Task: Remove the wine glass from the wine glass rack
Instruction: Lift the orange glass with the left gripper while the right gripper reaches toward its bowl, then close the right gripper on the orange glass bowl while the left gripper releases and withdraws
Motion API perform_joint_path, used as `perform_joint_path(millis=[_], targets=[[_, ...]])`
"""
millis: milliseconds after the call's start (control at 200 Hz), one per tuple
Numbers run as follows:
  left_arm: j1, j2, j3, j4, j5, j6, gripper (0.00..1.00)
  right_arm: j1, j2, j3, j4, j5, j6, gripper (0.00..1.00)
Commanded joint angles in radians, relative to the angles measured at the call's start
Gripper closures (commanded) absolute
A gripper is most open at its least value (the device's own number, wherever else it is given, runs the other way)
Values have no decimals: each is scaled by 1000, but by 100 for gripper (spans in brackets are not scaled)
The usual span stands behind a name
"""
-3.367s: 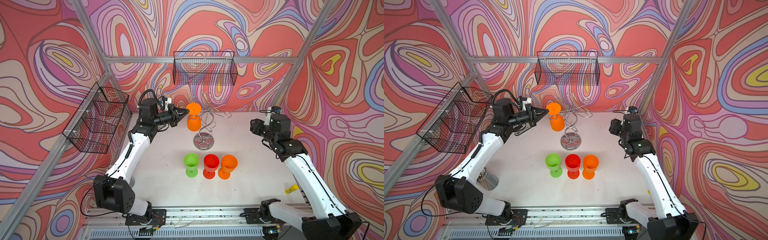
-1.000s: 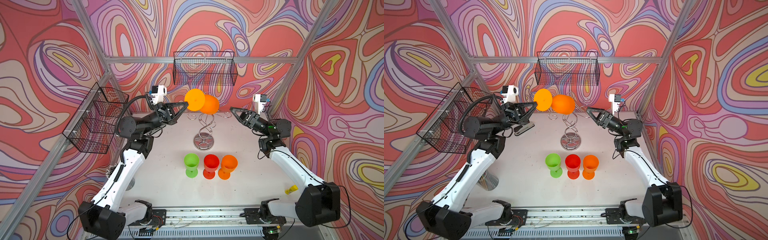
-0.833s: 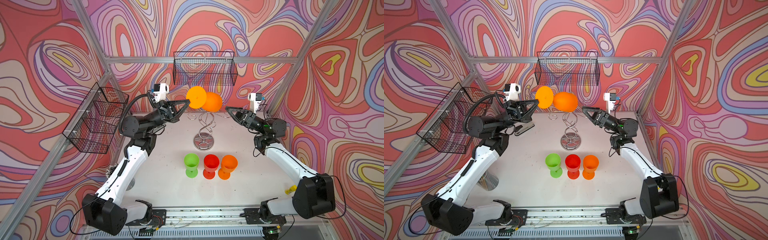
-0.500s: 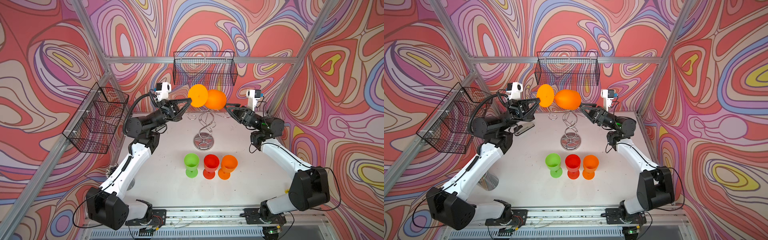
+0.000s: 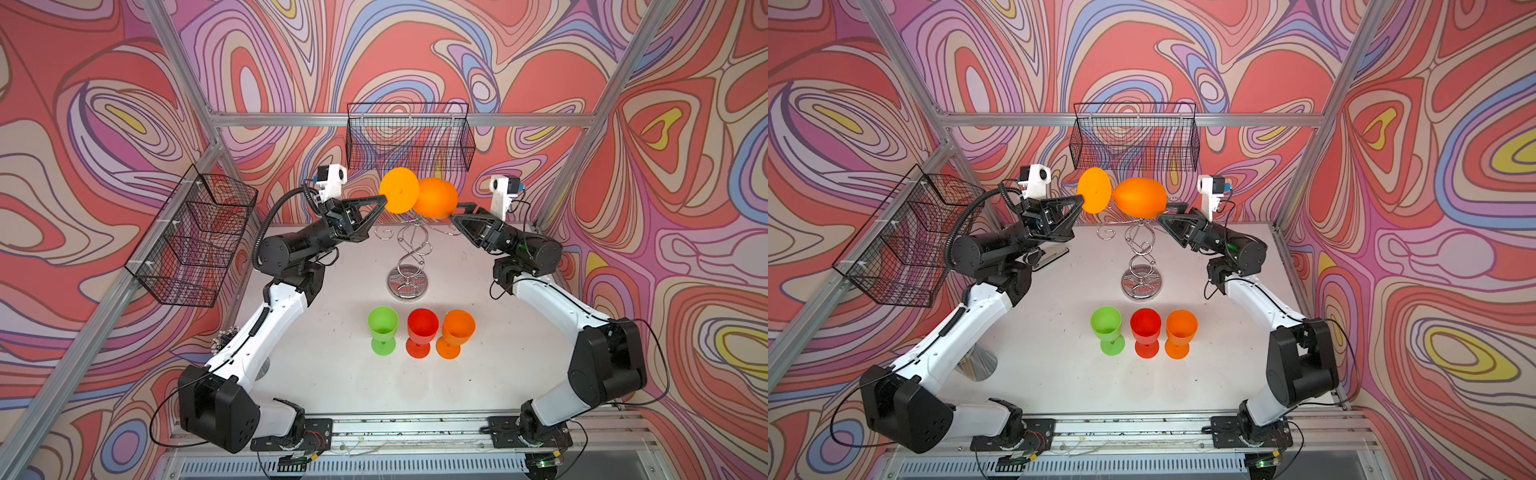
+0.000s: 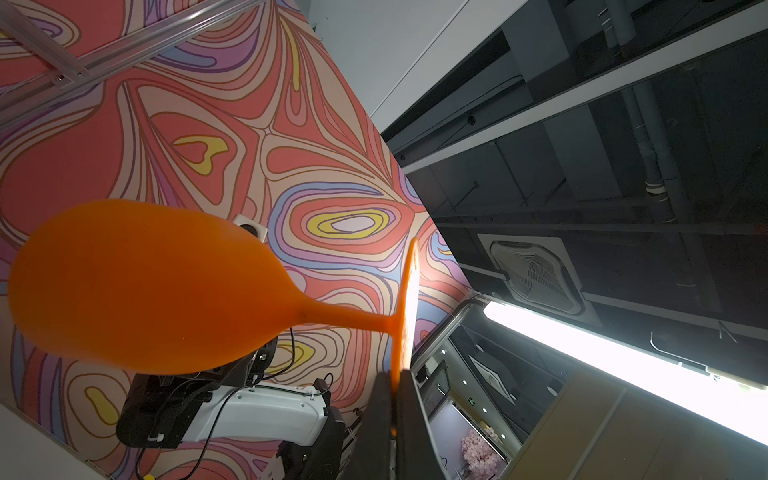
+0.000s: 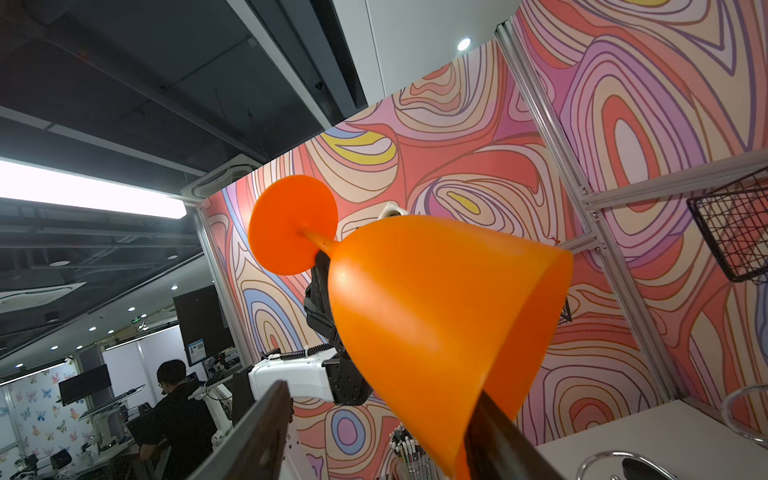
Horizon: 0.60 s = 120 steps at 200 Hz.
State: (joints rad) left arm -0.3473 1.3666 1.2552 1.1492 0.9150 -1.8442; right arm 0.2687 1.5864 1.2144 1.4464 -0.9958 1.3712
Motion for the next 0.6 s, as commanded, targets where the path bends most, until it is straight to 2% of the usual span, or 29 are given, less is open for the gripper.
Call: perform_joint_path(millis=[0, 160, 491, 596], targets=[[-7, 0, 27, 99, -5, -27, 100, 12, 16, 40, 45, -16, -10, 33], [-7, 10, 24, 114, -10, -34, 100, 20, 25, 66, 46, -26, -43, 36], [-12, 29, 36, 144, -11, -49, 100, 44, 23, 71, 47, -78, -189, 45], [-12, 32, 38, 144, -11, -52, 100, 46, 35, 85, 48, -81, -193, 56]])
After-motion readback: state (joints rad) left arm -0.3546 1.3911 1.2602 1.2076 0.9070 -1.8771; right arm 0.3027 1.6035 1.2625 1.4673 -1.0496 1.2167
